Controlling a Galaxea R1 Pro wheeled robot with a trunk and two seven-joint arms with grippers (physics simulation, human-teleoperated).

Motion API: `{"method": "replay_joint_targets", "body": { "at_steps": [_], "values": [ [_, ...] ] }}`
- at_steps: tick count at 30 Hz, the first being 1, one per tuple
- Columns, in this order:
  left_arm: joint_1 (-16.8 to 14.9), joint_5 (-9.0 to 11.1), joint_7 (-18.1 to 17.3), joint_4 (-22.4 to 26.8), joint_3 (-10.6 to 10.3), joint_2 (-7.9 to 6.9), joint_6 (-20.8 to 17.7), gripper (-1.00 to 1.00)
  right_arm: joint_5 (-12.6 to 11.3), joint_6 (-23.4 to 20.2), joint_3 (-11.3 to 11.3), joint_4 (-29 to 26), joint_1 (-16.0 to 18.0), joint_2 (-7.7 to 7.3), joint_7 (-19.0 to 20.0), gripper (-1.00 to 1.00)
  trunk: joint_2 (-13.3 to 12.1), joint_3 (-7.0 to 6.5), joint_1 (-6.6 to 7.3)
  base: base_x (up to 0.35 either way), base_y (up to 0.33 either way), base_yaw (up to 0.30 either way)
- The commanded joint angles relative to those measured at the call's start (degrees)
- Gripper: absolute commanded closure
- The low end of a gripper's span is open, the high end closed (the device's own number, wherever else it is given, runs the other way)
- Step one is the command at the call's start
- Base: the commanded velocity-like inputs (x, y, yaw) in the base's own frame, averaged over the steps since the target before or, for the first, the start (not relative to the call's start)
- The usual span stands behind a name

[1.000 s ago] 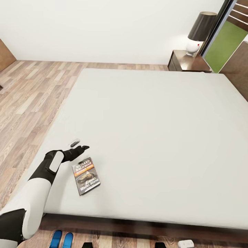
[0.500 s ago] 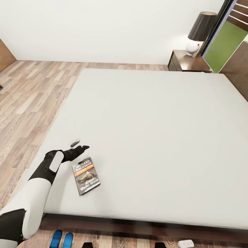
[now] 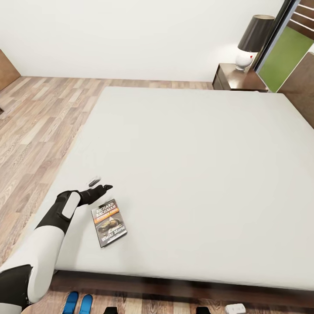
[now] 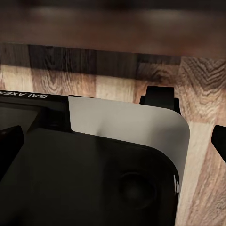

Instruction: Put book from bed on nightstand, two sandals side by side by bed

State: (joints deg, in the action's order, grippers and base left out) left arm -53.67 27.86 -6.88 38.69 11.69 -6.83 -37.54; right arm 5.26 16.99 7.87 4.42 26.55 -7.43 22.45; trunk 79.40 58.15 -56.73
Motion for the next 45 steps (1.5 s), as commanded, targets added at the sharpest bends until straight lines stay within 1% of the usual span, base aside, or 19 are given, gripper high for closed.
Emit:
{"method": "replay_joint_targets", "body": {
  "at_steps": [1,4,7,11,17,27,37,45],
  "values": [
    [-0.01,-0.08,-0.24,0.01,0.24,0.02,-0.35,-1.0,0.54,0.42,0.48,0.24,0.08,-0.04,0.05,-1.0,0.02,0.03,0.0,0.0,0.0,0.0],
    [0.09,-0.08,-0.24,-0.01,0.45,-0.01,-0.34,-1.0,0.54,0.42,0.48,0.24,0.08,-0.04,0.05,-1.0,0.02,0.03,0.0,0.0,0.0,0.0],
    [0.13,-0.08,-0.24,-0.02,1.34,0.03,-0.34,-1.0,0.54,0.42,0.48,0.24,0.08,-0.04,0.05,-1.0,0.02,0.03,0.0,0.0,0.0,0.0],
    [0.14,-0.08,-0.24,-0.02,1.65,0.06,-0.34,-1.0,0.54,0.42,0.48,0.24,0.08,-0.04,0.05,-1.0,0.02,0.03,0.0,0.0,0.0,0.0],
    [0.14,-0.08,-0.24,-0.02,1.74,0.05,-0.34,-1.0,0.54,0.42,0.48,0.24,0.08,-0.04,0.05,-1.0,2.43,1.11,-1.32,0.0,0.0,0.0],
    [0.14,-0.14,-0.24,-0.01,1.76,0.06,-0.34,-1.0,0.56,0.42,0.48,0.24,0.08,-0.04,0.05,-1.0,2.43,1.11,-1.32,0.0,0.0,0.0],
    [0.14,-0.11,-0.24,0.01,1.76,0.06,-0.34,-1.0,0.55,0.42,0.48,0.24,0.08,-0.04,0.05,-1.0,6.44,2.9,-3.51,0.0,0.0,0.0],
    [0.14,-0.08,-0.24,0.01,1.76,0.06,-0.34,-1.0,0.54,0.42,0.48,0.24,0.08,-0.04,0.05,-1.0,6.44,2.9,-3.51,0.0,0.0,0.0]
  ]
}}
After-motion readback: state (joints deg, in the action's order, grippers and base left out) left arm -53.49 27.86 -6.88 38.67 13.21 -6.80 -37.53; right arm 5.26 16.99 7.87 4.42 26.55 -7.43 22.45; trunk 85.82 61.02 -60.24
